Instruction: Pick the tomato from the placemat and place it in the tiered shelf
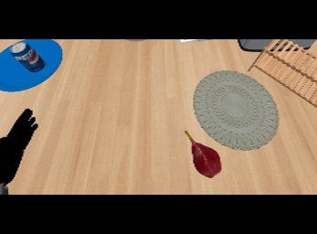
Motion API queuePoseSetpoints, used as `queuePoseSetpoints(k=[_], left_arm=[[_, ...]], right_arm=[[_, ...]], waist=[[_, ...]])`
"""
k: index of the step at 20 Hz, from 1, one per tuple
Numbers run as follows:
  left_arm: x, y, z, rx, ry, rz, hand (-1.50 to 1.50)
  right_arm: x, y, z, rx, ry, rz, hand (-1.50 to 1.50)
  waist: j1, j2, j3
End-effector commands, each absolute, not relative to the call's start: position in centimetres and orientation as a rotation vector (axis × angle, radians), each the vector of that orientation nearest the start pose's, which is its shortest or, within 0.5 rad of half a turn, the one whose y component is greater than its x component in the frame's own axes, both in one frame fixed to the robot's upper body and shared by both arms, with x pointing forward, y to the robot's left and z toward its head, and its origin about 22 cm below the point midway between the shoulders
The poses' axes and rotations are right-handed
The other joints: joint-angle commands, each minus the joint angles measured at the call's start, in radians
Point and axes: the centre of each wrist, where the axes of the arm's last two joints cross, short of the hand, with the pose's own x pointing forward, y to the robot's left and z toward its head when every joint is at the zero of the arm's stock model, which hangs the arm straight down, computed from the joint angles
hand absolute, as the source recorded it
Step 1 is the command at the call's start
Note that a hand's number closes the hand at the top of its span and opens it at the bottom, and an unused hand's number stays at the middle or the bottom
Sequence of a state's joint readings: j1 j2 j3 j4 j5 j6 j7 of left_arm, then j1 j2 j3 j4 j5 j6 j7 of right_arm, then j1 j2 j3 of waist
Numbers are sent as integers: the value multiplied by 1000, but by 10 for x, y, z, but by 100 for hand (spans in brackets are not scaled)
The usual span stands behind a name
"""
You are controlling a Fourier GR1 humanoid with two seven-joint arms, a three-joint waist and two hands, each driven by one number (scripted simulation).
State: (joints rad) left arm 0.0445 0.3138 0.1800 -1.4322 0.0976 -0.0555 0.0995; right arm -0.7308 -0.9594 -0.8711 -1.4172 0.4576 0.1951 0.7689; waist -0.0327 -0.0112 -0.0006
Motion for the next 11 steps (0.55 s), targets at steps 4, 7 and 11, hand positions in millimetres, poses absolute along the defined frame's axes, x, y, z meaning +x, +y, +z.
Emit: queuePoseSetpoints(k=[4, 7, 11], left_arm=[[205, 363, -16, 300, -1318, -6, 0], [212, 378, 1, 301, -1307, 22, 0], [204, 369, -2, 307, -1301, 32, 0]], right_arm=[[89, -496, 441, -1337, -1272, -523, -150], [50, -503, 433, -1308, -1268, -476, -150], [-5, -505, 435, -1324, -1271, -496, -150]], waist=[[-23, -6, 0], [-42, -9, 1], [-54, -14, 2]])
